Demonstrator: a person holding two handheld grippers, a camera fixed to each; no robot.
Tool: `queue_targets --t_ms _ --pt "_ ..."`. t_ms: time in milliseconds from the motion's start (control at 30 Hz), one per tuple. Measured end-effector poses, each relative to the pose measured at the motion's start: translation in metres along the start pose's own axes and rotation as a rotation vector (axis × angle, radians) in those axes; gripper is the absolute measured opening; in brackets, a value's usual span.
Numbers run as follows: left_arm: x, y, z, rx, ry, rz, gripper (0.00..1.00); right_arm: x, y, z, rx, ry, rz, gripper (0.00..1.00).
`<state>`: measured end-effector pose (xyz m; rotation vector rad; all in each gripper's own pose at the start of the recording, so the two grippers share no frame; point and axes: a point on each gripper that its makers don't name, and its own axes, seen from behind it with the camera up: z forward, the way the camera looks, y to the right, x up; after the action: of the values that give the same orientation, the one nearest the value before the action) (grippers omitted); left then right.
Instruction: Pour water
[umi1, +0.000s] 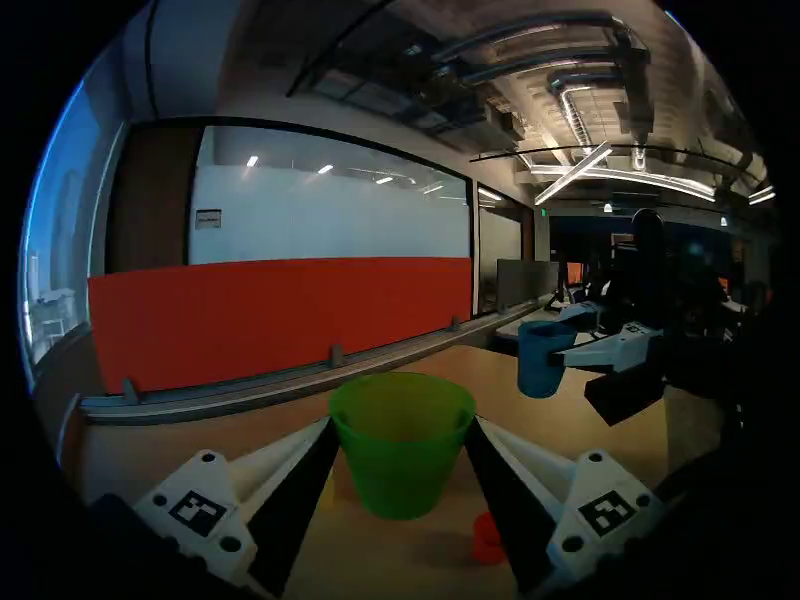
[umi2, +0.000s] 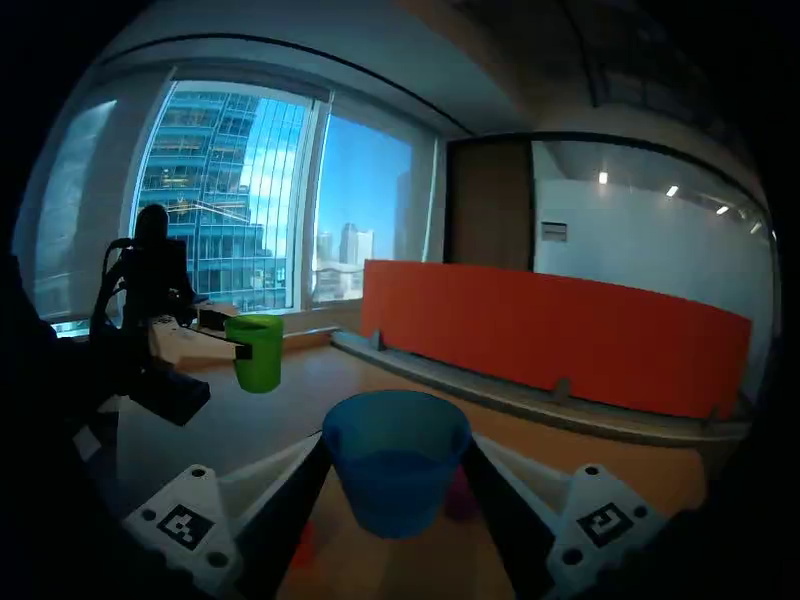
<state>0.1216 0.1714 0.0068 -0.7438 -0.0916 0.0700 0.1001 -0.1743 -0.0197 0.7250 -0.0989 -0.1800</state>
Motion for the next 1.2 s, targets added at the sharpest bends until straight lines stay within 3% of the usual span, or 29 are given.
queue_targets --t_ms 700,1200 --pt "-0.014 0.012 -0.004 -0.014 -0.009 0.010 0.86 0.026 -0.016 0.009 0.033 -0.001 -0.128 0.91" --pt "-0.012 0.024 -0.006 -0.034 0.002 0.009 0.85 0.056 -0.025 0.020 0.051 0.033 -0.260 0.90"
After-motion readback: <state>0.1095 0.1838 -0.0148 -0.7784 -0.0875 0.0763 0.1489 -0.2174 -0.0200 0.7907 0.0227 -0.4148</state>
